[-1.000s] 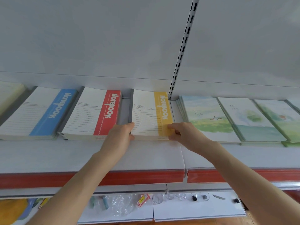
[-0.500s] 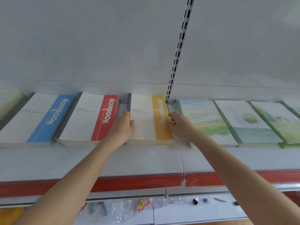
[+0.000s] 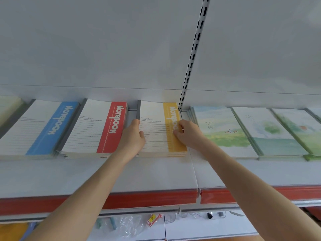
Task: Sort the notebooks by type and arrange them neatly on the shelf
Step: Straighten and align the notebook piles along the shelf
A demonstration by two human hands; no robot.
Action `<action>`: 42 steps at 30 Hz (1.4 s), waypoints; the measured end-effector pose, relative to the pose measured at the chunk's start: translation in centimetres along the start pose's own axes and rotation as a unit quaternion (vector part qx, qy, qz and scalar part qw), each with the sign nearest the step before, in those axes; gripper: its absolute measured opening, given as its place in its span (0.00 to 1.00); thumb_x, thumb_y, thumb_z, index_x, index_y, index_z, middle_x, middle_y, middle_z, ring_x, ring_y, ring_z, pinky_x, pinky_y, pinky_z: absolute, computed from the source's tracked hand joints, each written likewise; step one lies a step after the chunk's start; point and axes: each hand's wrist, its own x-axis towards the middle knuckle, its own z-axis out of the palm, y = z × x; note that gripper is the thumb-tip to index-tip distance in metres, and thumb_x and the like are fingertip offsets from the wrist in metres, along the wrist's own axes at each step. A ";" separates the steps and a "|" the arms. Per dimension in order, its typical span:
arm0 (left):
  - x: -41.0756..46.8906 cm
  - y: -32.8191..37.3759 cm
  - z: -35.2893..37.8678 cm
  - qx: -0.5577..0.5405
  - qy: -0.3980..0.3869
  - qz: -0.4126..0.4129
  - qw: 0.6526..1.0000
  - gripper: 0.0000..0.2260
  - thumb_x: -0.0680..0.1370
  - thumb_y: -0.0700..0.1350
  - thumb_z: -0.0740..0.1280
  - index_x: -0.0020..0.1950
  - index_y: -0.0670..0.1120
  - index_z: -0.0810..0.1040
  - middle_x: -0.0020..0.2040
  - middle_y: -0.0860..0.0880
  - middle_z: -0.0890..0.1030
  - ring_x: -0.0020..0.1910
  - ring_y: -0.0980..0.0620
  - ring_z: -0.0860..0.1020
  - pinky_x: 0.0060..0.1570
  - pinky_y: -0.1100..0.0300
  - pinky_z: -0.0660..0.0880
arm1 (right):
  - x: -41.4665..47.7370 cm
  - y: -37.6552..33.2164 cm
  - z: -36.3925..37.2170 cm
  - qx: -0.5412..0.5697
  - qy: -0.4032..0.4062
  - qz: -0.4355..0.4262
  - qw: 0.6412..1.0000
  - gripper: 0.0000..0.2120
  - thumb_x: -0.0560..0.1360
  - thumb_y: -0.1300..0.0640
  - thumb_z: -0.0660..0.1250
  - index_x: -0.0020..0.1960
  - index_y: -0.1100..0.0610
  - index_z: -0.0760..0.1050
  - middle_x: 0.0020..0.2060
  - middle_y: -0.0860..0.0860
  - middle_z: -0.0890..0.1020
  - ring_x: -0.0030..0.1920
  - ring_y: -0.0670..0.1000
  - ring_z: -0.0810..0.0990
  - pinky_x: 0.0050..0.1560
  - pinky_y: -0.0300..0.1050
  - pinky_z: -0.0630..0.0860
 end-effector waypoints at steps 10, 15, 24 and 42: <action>2.0 0.1 -0.1 0.028 -0.009 0.003 1.000 0.11 0.80 0.35 0.54 0.62 0.37 0.68 0.47 0.44 0.74 0.42 0.47 0.75 0.35 0.59 0.71 | 1.2 -0.3 -0.9 0.026 -0.011 0.011 1.000 0.12 0.79 0.56 0.58 0.59 0.61 0.67 0.52 0.55 0.74 0.51 0.53 0.73 0.47 0.42 0.69; 2.4 0.0 0.2 0.015 -0.011 -0.004 1.000 0.15 0.79 0.32 0.53 0.64 0.39 0.67 0.46 0.46 0.75 0.44 0.50 0.72 0.35 0.60 0.68 | 2.4 -0.4 -0.5 0.019 -0.002 0.005 1.000 0.09 0.79 0.60 0.54 0.39 0.56 0.62 0.35 0.49 0.68 0.38 0.50 0.68 0.33 0.39 0.64; 2.1 0.4 0.4 0.024 -0.004 -0.001 1.000 0.13 0.79 0.33 0.54 0.63 0.39 0.69 0.56 0.43 0.77 0.49 0.48 0.75 0.41 0.63 0.66 | 2.6 -0.4 -0.1 0.006 -0.001 0.006 1.000 0.03 0.78 0.62 0.53 0.46 0.58 0.63 0.34 0.47 0.67 0.37 0.50 0.68 0.31 0.37 0.64; 2.2 0.4 0.5 0.049 0.006 -0.004 0.999 0.14 0.78 0.32 0.53 0.63 0.37 0.69 0.52 0.41 0.78 0.44 0.49 0.74 0.41 0.57 0.72 | 1.8 -0.3 -0.3 0.089 0.024 0.013 0.996 0.17 0.77 0.66 0.53 0.65 0.60 0.65 0.57 0.58 0.75 0.58 0.58 0.73 0.53 0.49 0.72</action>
